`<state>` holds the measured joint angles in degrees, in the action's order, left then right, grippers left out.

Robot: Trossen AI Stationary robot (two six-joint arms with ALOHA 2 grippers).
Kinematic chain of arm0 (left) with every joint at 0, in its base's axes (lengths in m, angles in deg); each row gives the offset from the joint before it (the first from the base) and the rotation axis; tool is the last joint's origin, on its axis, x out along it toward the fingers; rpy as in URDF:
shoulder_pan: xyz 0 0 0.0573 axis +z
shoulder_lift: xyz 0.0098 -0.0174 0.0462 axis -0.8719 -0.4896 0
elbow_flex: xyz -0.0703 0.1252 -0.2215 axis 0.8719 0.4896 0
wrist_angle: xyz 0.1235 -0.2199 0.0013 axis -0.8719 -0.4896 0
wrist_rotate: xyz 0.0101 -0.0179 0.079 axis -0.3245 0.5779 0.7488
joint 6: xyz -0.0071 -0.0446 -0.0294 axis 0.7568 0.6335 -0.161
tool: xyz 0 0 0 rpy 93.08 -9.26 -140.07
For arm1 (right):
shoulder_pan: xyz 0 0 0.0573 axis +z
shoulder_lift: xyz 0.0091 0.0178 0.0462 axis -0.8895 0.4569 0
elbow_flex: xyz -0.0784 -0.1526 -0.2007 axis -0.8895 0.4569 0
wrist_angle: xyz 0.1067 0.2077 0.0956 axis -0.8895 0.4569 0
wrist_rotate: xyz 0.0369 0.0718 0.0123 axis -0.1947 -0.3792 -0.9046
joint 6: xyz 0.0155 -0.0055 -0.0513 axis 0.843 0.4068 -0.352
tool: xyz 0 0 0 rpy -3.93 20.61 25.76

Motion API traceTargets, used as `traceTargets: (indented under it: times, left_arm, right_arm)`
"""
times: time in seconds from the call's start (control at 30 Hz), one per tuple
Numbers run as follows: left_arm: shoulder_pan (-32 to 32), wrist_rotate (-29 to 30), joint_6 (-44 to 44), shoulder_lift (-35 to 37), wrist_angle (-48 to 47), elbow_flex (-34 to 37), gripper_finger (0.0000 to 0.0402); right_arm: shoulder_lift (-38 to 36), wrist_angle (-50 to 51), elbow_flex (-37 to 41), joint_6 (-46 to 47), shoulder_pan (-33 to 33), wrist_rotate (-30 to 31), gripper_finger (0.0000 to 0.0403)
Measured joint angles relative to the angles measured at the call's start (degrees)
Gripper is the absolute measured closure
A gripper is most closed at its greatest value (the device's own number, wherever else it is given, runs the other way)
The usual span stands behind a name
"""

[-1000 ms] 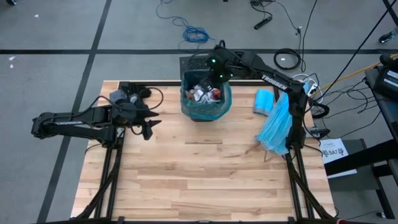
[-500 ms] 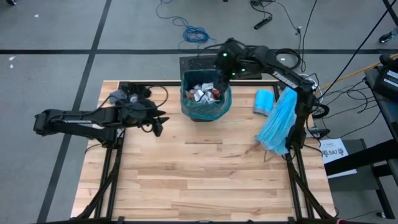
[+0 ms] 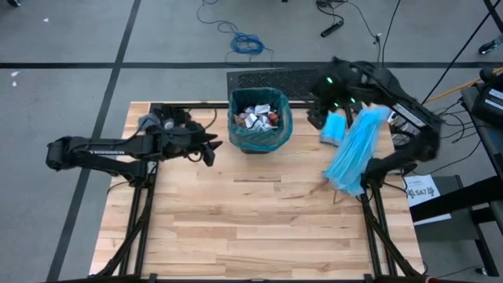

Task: Place trash/remove bag and relplace
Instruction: Remove the blue trash bag from the trash bin

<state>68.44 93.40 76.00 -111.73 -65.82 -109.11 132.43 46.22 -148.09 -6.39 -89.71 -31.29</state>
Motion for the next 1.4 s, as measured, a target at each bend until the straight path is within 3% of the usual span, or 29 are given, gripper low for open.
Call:
traceTargets:
  times: [0.13,0.3,0.43,0.57,0.77,0.97,1.2,1.4]
  left_arm:
    - [1.1,0.0,0.0,1.1,4.1,0.0,0.024]
    - [1.2,0.0,0.0,1.1,6.1,0.0,0.024]
    - [1.2,-0.7,0.0,1.1,5.5,0.0,0.024]
    - [1.1,-0.9,0.1,1.1,5.8,0.0,0.024]
    - [1.1,-4.2,0.1,1.1,5.7,0.0,0.024]
    - [1.1,-4.2,0.1,1.1,5.6,0.0,0.024]
    - [1.3,-4.2,0.1,1.1,5.6,0.0,0.024]
    - [1.3,-4.2,0.2,1.1,5.7,0.0,0.024]
  right_arm:
    - [-12.6,-10.0,21.6,8.8,0.0,0.0,0.0202]
    - [-25.9,-33.8,50.6,28.5,1.2,-1.7,0.0202]
    - [-29.4,-59.0,67.8,40.0,1.0,-7.6,0.0202]
    - [-29.0,-77.2,78.3,47.2,-1.3,-8.8,0.0202]
    - [-28.9,-90.5,86.1,49.2,-8.6,-15.0,0.0202]
    - [-27.5,-97.6,87.8,45.5,-16.0,-22.5,0.0202]
    - [-20.3,-101.7,87.8,41.3,-21.4,-28.9,0.0202]
    - [-11.5,-116.3,87.8,42.9,-21.3,-35.2,0.0202]
